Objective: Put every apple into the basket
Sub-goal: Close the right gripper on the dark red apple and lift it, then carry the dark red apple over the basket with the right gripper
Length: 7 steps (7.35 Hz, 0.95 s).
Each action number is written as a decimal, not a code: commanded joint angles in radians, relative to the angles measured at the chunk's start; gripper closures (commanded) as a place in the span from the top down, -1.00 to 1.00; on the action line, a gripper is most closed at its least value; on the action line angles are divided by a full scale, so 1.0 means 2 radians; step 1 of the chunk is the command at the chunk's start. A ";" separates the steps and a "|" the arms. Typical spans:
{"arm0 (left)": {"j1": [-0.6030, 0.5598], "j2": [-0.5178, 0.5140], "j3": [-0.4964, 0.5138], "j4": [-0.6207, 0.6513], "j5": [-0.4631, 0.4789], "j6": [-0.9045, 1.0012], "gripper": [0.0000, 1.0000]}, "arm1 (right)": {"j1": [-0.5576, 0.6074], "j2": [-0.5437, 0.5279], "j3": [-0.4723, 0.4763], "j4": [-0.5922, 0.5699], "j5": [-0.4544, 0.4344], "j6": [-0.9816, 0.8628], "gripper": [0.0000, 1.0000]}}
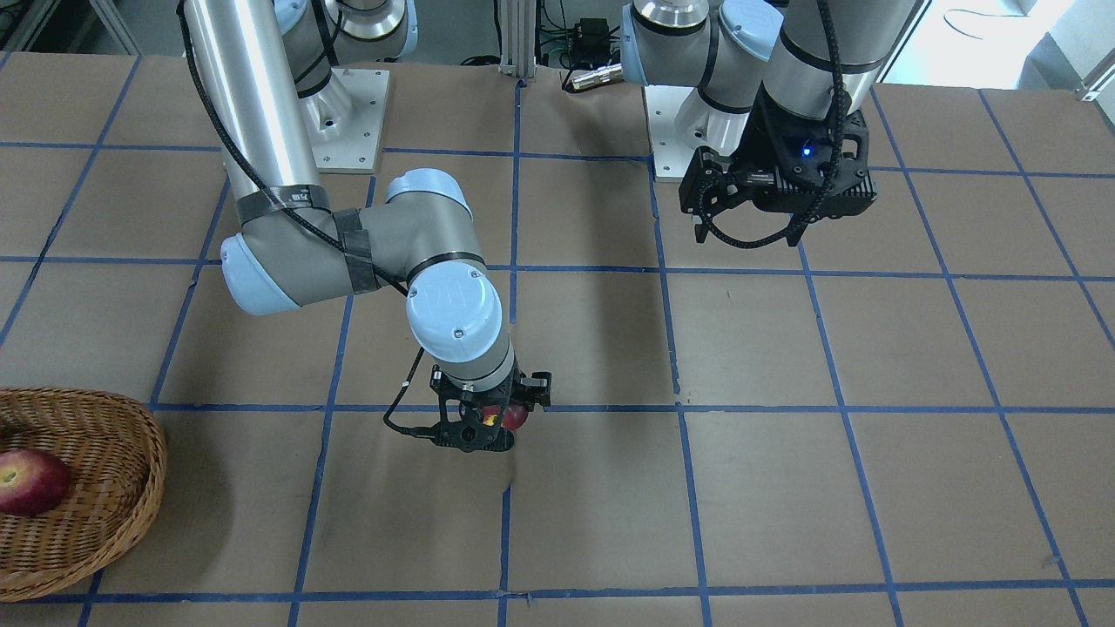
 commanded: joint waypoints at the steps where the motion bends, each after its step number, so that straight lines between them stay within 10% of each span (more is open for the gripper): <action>1: 0.000 0.000 0.001 0.000 0.000 0.000 1.00 | -0.047 -0.047 -0.010 0.070 -0.004 -0.024 -1.00; 3: 0.000 0.000 0.000 0.000 0.000 0.000 1.00 | -0.177 -0.097 -0.021 0.159 -0.010 -0.114 -1.00; 7: 0.000 0.000 -0.001 0.000 0.000 0.000 1.00 | -0.302 -0.059 -0.042 0.099 -0.120 -0.348 -1.00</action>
